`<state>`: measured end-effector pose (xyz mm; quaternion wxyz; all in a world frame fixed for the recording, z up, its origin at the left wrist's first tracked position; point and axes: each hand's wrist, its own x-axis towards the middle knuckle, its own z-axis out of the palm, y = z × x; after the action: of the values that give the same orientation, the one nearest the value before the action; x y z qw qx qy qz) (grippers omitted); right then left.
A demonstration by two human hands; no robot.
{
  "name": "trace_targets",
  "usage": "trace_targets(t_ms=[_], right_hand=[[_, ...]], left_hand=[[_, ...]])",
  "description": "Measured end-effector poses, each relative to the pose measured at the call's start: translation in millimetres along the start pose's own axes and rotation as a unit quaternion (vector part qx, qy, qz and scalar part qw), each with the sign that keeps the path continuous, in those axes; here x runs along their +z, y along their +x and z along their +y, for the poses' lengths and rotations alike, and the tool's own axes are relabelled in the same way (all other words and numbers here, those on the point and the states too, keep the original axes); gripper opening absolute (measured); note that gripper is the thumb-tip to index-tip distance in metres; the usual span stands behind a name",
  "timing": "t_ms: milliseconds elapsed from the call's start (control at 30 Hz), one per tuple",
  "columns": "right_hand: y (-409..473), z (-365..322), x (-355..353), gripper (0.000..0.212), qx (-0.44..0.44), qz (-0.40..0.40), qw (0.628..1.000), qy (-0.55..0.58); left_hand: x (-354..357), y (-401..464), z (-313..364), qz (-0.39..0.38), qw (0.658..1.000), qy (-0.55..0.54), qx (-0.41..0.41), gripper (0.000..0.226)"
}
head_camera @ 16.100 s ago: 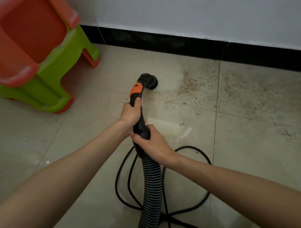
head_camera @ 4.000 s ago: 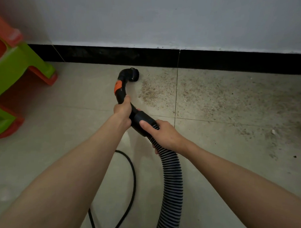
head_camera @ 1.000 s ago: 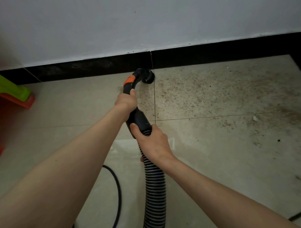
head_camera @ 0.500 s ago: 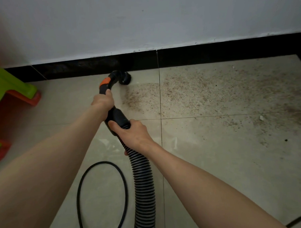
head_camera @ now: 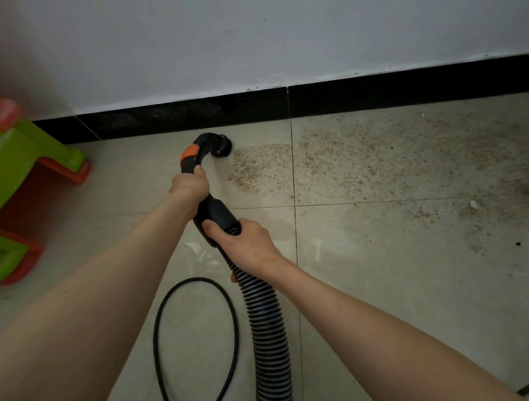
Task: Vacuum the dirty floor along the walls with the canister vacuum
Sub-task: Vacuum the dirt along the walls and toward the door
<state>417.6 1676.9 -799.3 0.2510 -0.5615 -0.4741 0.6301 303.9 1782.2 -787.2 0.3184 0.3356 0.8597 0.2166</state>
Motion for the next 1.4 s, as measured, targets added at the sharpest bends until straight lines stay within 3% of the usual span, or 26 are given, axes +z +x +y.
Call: trace_targets(t_ms=[1000, 1400], right_hand=[[-51, 10, -56, 0.041, 0.023, 0.085, 0.993, 0.074], [-31, -3, -38, 0.046, 0.023, 0.037, 0.998, 0.048]], left_hand=[[58, -60, 44, -0.077, 0.992, 0.070, 0.076, 0.052], [36, -40, 37, -0.034, 0.991, 0.102, 0.085, 0.053]])
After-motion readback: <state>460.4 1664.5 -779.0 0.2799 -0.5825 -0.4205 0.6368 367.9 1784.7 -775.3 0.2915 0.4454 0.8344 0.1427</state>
